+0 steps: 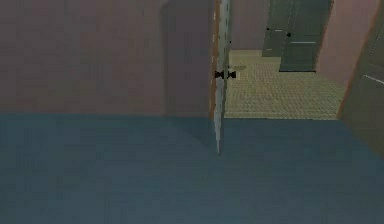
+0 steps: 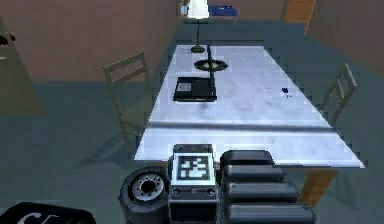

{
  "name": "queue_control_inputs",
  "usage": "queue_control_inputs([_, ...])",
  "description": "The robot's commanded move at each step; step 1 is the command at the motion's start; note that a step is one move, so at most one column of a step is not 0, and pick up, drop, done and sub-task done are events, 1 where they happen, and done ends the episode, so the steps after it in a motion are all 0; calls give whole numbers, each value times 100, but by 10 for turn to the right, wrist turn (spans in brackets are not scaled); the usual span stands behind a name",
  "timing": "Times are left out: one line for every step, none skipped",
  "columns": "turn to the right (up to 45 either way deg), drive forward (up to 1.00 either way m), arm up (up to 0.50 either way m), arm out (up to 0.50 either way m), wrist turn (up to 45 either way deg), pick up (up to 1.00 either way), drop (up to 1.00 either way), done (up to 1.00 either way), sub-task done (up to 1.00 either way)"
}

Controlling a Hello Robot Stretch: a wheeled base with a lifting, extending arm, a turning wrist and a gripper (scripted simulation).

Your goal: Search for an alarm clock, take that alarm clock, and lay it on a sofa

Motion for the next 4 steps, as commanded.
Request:
queue_control_inputs([60,0,0,0,0,0,0,0,0])
queue_control_inputs([0,50,0,0,0,0,0,0,0])
queue_control_inputs([330,0,0,0,0,0,0,0,0])
queue_control_inputs([0,100,0,0,0,0,0,0,0])
